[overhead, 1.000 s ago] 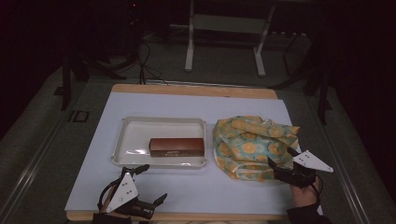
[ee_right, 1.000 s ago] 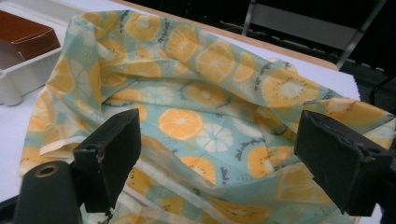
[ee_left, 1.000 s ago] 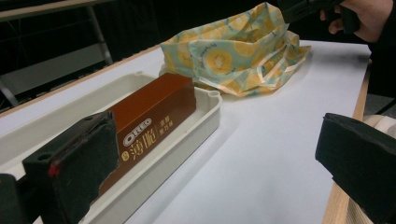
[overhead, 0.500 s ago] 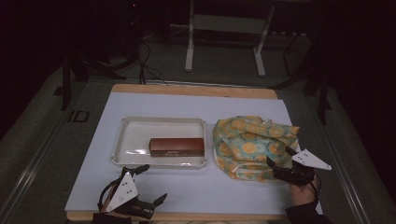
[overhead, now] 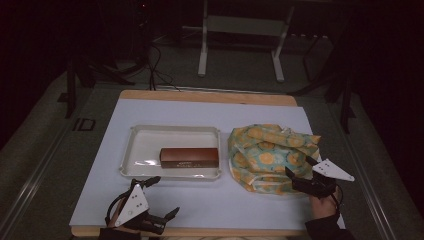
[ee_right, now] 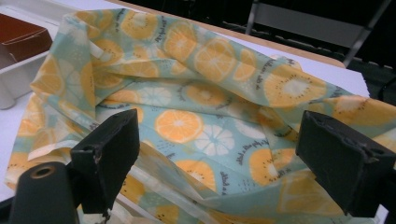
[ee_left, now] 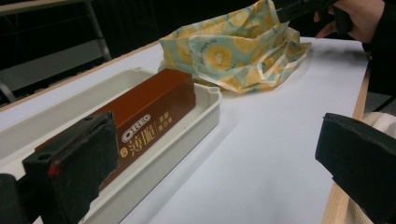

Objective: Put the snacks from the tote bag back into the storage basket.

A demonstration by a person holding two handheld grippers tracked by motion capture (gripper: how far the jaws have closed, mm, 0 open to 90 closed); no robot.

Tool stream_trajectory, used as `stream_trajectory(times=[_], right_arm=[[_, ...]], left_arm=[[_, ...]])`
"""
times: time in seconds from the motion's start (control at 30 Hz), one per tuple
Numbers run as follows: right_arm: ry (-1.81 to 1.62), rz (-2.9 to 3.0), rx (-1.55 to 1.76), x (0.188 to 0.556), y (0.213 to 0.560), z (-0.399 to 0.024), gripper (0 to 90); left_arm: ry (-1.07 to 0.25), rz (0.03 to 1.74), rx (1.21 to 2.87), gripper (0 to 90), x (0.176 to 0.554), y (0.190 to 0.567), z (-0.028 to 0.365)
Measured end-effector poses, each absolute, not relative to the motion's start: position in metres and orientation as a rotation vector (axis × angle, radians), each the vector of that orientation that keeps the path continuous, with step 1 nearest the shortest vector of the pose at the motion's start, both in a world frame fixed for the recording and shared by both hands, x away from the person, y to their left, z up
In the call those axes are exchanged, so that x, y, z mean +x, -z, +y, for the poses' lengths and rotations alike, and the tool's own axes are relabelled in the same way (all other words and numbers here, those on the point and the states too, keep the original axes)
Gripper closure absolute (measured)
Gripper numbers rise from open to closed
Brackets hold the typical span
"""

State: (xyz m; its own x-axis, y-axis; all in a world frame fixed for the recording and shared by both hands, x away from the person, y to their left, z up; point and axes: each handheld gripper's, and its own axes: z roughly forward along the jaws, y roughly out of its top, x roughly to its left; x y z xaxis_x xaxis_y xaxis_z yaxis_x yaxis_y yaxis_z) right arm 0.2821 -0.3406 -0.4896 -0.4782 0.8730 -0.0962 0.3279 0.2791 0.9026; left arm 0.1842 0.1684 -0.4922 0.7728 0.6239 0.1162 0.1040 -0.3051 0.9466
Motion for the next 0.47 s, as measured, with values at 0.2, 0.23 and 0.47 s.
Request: stream_trajectory(times=[0.2, 0.23, 0.47], right_arm=[[-1.165, 1.958, 1.070, 0.2820, 0.4898, -0.3398, 13.6], [-1.170, 1.958, 1.071, 0.2820, 0.4898, -0.3401, 13.6], [-1.165, 1.958, 1.073, 0.2819, 0.4894, -0.3402, 13.6]], left_arm=[[-0.573, 0.559, 1.836, 0.0, 0.1838, 0.4924, 0.1682], [-0.572, 0.559, 1.835, 0.0, 0.1836, 0.4923, 0.1683], [-0.573, 0.560, 1.834, 0.0, 0.1839, 0.4921, 0.1687]])
